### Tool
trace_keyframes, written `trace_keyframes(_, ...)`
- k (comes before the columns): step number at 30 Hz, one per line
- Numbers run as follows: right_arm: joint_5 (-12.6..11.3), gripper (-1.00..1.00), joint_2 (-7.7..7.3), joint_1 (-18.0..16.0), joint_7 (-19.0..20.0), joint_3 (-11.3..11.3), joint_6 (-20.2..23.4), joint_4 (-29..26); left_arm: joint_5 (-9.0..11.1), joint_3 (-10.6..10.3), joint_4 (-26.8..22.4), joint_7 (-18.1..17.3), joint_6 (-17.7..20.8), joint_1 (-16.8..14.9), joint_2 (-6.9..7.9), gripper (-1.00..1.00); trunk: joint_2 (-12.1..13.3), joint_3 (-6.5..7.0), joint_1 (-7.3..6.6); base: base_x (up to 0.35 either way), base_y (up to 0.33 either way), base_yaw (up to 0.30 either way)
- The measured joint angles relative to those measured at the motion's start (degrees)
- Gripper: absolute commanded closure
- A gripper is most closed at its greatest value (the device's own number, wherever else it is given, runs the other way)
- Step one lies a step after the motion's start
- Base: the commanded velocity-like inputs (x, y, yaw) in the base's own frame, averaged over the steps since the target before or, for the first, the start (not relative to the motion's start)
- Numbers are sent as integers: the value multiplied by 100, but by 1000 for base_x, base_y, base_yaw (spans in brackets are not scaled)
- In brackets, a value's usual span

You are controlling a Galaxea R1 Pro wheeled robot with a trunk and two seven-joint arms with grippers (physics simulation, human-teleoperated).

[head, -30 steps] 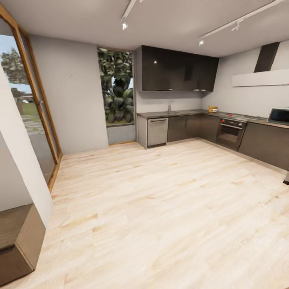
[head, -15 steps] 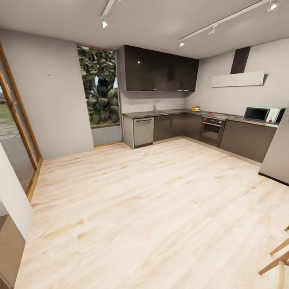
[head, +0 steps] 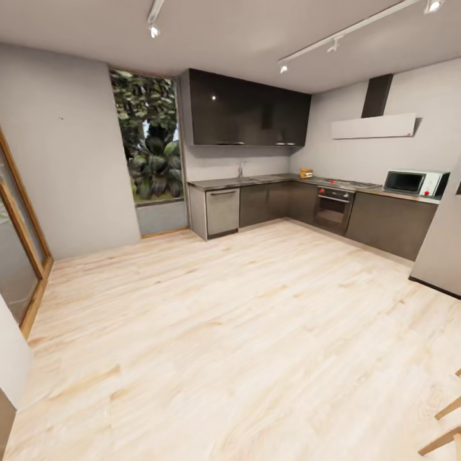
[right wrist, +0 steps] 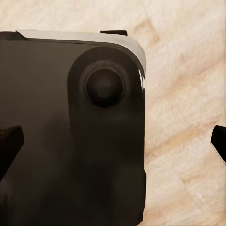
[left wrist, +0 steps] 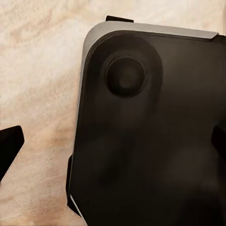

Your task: In the kitchen, take the popcorn bag from the countertop, put it into the microwave, and heat it until the popcorn is cooked so the cooked popcorn ends up inside the bag.

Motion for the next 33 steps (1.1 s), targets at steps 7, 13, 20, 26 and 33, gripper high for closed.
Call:
trace_keyframes(7, 24, -100, 0, 0, 0, 13, 0, 0, 1, 9, 0, 7, -14, 0, -5, -100, 0, 0, 0, 321, 0, 0)
trace_keyframes(13, 20, -100, 0, 0, 0, 17, -1, 0, 1, 15, 0, 17, -26, 0, -8, -100, 0, 0, 0, 322, 0, 0)
trace_keyframes(20, 10, -100, -6, 0, 0, 16, -7, 0, 1, 15, 0, 17, -26, 0, -8, -100, 0, 0, 0, 322, 0, 0)
trace_keyframes(26, 9, -100, -2, 0, 0, 16, -9, 0, 1, 16, 0, 17, -34, 0, -8, -100, 0, 0, 0, 322, 0, 0)
trace_keyframes(33, -30, -100, -3, 0, 0, 9, -9, 0, 1, 15, -1, 18, -34, 0, -8, -100, 0, 0, 0, 321, 0, -49)
